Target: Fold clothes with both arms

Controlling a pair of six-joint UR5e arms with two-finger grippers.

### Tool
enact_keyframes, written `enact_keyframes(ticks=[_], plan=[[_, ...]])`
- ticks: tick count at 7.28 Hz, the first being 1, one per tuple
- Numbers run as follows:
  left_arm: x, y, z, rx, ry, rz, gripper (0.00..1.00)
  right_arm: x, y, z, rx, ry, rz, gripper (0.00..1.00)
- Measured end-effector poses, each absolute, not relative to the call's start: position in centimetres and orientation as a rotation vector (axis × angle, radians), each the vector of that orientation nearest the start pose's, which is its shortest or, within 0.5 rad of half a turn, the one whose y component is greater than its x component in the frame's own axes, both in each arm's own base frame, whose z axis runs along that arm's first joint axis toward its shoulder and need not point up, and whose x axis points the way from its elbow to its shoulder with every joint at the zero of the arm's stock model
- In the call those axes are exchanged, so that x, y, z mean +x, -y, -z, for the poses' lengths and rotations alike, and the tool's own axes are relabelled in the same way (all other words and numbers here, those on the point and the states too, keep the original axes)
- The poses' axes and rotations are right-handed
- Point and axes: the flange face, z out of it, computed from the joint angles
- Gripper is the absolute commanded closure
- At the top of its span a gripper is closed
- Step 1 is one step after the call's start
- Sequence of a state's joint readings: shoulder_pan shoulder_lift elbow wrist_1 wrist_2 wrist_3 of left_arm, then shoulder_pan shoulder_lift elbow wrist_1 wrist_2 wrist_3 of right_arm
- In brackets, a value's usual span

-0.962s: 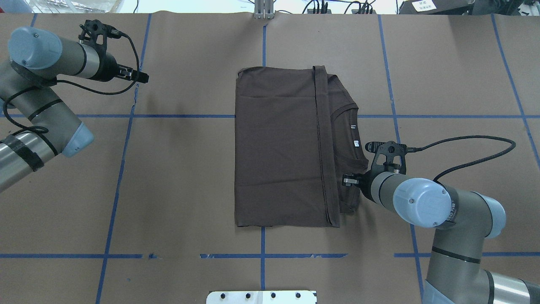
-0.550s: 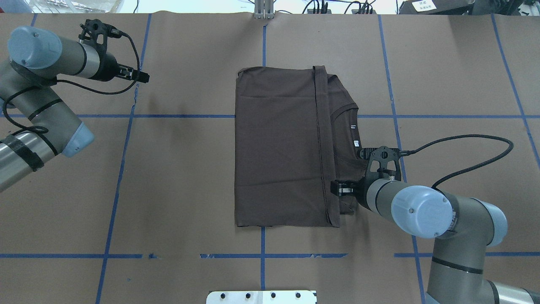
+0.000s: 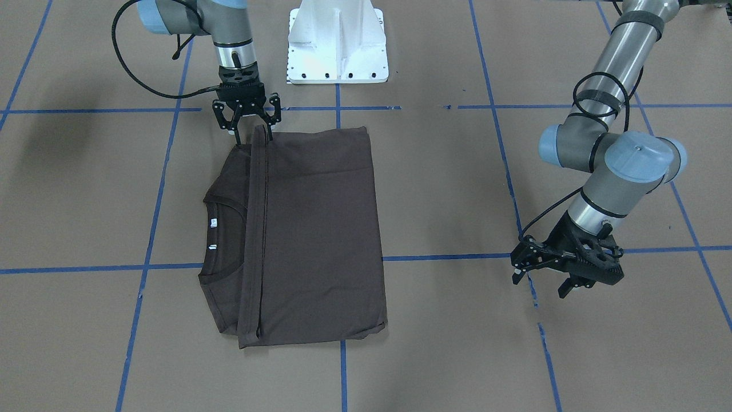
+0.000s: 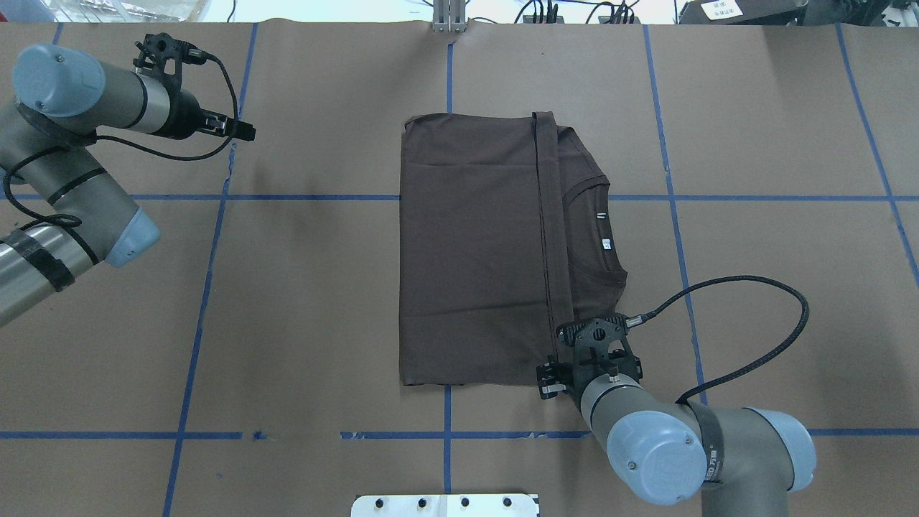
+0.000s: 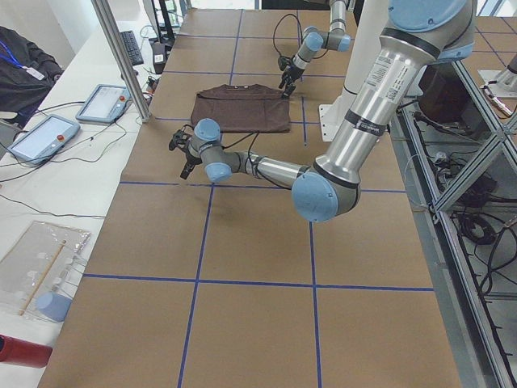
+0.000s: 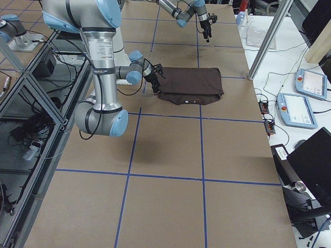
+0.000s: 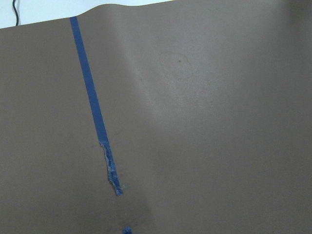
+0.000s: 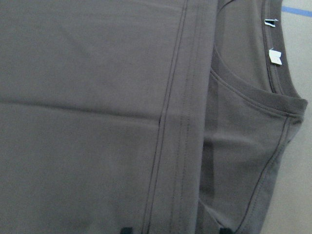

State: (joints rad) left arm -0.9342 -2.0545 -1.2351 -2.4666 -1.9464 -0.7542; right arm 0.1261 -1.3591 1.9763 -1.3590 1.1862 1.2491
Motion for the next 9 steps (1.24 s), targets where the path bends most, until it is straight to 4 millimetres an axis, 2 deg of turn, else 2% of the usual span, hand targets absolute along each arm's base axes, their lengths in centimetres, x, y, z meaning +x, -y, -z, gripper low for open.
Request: enact_keyframes(ticks=[5,9], plan=[[34.7,63.1,-44.6,0.566,-0.92,-0.09,0.0,-52.9,22.0,-33.4,0.586,0.684,0.118,0.65],[34.7,63.1,-44.7,0.564,-0.919,-0.089,0.0,-53.2,21.4,-33.3,0.583,0.686,0.145,0.67]])
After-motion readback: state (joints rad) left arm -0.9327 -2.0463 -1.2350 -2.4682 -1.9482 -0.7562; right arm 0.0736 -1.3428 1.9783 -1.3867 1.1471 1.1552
